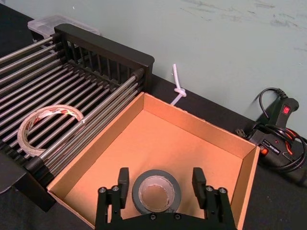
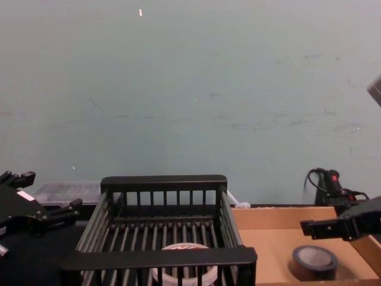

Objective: Pick up the white tape and place it into the black box , Pick up the silver tape and place it into the brown box.

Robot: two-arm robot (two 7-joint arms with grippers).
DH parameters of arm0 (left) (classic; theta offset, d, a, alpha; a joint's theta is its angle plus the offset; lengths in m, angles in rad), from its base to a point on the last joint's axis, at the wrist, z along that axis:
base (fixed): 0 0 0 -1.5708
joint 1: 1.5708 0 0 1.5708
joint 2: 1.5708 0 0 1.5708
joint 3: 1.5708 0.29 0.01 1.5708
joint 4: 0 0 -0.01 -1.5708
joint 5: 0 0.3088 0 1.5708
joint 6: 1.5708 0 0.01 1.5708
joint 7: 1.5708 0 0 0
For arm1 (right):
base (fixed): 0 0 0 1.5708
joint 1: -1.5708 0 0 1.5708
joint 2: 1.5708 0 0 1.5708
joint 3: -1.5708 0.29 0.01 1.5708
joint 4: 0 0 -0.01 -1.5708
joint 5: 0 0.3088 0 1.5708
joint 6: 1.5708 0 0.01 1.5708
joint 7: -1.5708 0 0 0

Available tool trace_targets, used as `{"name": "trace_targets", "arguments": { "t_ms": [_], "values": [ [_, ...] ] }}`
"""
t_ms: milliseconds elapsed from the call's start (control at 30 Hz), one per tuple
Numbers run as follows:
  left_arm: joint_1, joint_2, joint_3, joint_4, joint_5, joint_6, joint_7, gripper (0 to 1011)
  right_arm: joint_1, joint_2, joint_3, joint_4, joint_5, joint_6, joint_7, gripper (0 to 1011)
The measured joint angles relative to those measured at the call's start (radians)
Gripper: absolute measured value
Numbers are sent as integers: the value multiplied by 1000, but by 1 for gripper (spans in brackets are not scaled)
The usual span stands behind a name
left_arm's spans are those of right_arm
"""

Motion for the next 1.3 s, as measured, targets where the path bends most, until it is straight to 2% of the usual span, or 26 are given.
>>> {"name": "trace_targets", "arguments": {
  "t_ms": [233, 433, 600, 733, 767, 833, 933, 1033, 1067, 1133, 1200, 1300],
  "values": [
    [0, 0, 0, 0, 0, 0, 0, 1001, 0, 0, 0, 0, 0, 0, 0, 1002],
    [0, 0, 0, 0, 0, 0, 0, 1001, -4, -1, 3, -3, -5, -4, -2, 1002],
    [0, 0, 0, 0, 0, 0, 0, 1001, -23, -7, 19, -16, -28, -41, -23, 1002],
    [0, 0, 0, 0, 0, 0, 0, 1001, -62, -17, 38, -34, -68, -123, -78, 1002],
    [0, 0, 0, 0, 0, 0, 0, 1001, -83, -21, 46, -38, -87, -165, -106, 1002],
    [0, 0, 0, 0, 0, 0, 0, 1002, -101, -26, 53, -39, -105, -207, -131, 1002],
    [0, 0, 0, 0, 0, 0, 0, 1001, -145, -38, 66, -35, -156, -309, -197, 1002],
    [0, 0, 0, 0, 0, 0, 0, 1001, -170, -47, 73, -27, -191, -369, -241, 1002],
    [0, 0, 0, 0, 0, 0, 0, 1001, -184, -53, 76, -20, -214, -405, -269, 1002],
    [0, 0, 0, 0, 0, 0, 0, 1001, -191, -57, 78, -17, -224, -419, -281, 1002],
    [0, 0, 0, 0, 0, 0, 0, 1002, -213, -70, 84, -3, -256, -468, -321, 1002],
    [0, 0, 0, 0, 0, 0, 0, 1001, -228, -80, 90, 9, -274, -493, -341, 1002]
  ]
}}
